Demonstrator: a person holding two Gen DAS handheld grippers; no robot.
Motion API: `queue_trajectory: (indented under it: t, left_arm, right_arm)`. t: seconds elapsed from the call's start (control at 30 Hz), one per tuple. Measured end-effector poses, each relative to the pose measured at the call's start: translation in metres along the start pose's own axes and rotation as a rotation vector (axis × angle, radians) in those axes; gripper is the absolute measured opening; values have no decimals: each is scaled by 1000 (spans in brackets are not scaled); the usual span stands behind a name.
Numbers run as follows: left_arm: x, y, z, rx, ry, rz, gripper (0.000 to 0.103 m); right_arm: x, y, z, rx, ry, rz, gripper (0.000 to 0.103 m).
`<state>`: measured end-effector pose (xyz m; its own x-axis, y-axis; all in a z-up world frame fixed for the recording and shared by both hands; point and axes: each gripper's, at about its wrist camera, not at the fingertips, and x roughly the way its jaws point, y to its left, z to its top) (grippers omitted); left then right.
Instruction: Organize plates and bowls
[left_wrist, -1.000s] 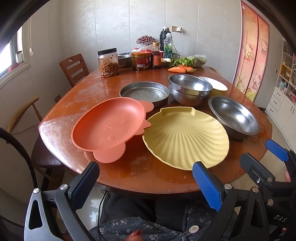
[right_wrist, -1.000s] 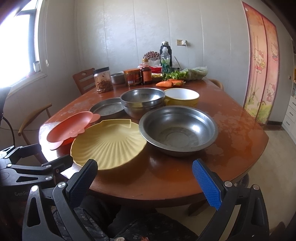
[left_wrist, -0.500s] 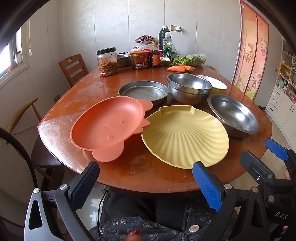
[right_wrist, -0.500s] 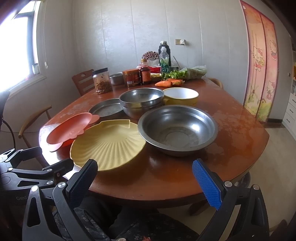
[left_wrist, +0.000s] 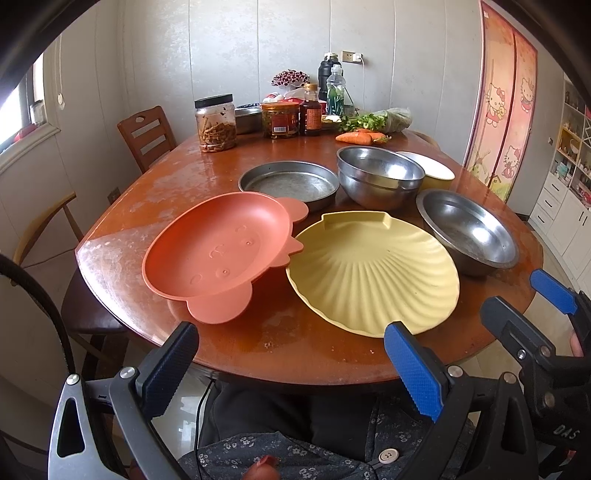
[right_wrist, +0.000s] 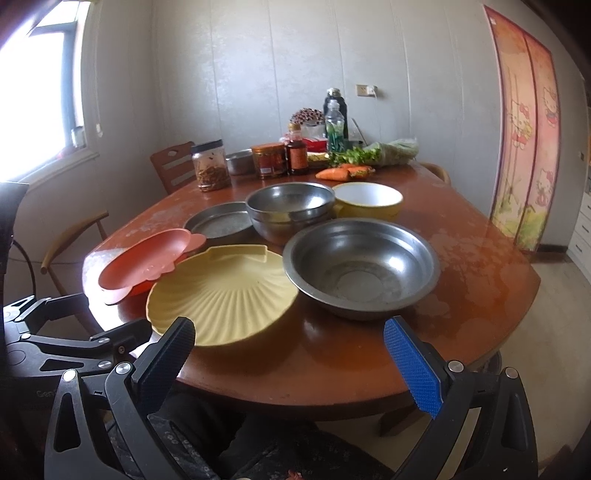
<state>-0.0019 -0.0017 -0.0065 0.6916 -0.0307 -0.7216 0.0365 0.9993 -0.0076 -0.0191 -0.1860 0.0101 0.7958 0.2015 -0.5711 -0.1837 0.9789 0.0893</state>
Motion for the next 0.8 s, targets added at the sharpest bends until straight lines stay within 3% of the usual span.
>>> queue_trajectory:
  t: [0.33, 0.57, 0.8]
  left_arm:
    - [-2, 29, 4, -64, -4, -17, 101]
    - [-3, 79, 9, -173, -17, 7, 101]
    - [15, 113, 12, -242, 22, -7, 101]
  right_arm:
    - [11, 13, 17, -28, 26, 88, 102]
    - [32, 46, 44, -135, 53, 141, 102]
    - [72, 84, 64, -203, 146, 229, 102]
